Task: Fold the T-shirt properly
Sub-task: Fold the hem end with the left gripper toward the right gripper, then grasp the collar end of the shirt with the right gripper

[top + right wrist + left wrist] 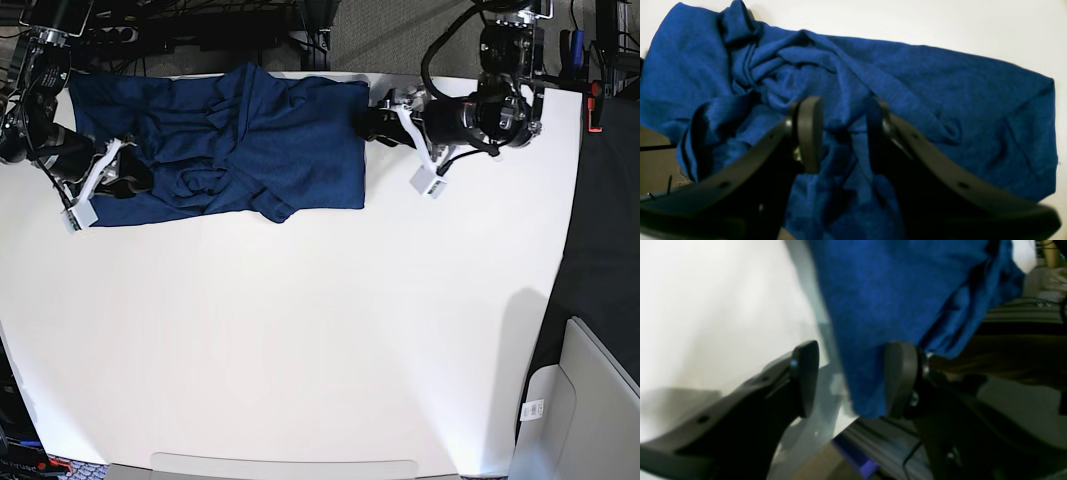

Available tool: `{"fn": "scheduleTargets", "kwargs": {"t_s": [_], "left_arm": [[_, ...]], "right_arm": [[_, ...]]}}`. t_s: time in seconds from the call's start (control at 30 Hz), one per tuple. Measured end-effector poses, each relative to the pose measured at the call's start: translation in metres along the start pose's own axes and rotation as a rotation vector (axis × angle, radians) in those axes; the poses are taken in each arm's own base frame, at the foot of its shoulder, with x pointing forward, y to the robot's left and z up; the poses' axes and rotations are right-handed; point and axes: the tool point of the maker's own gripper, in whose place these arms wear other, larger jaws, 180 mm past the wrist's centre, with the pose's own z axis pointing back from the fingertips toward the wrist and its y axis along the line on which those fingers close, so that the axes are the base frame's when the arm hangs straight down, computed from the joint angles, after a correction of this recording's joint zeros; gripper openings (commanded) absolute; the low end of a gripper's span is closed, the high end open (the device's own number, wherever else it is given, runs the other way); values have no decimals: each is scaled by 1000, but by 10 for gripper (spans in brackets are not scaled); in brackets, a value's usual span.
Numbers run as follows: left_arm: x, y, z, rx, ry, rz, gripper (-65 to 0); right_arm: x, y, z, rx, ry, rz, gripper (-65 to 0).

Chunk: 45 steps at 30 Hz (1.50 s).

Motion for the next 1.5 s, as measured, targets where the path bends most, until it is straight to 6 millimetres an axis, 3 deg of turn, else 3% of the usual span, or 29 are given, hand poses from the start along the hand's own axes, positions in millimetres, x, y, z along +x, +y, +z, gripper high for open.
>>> {"fn": "scheduleTargets", "kwargs": {"t_s": [0.13, 0.3, 0.47, 0.63, 0.9, 1.03, 1.13, 1.23, 1.37, 1.5], "left_arm": [[-10, 3, -14, -47, 16, 83, -344], [0, 4, -17, -44, 4, 76, -349], [13, 7, -16, -21, 1, 47, -449], [23, -3, -20, -48, -14, 40, -638], [50, 31, 11, 39, -116, 80, -648], [73, 48, 33, 98, -167, 41, -648], [75, 54, 40, 121, -158, 26, -648], [77, 52, 41, 117, -160, 21, -647], [75, 47, 37, 107, -153, 15, -646], [66, 47, 34, 102, -145, 32, -646]], "right_arm": [[4, -10, 15, -44, -18, 12, -428], [4, -30, 38, -124, -53, -19, -428], [-8, -42, 52, -167, -48, -55, -428], [-14, -57, 71, -227, -56, -80, -428], [-33, -78, 87, -339, 30, -68, -424], [-42, -82, 85, -376, 66, -70, -423], [-47, -75, 76, -356, 59, -95, -422], [-48, -69, 68, -335, 52, -103, -418], [-48, -54, 47, -273, 54, -107, -341], [-62, -42, 29, -224, 76, -150, -312]]}}
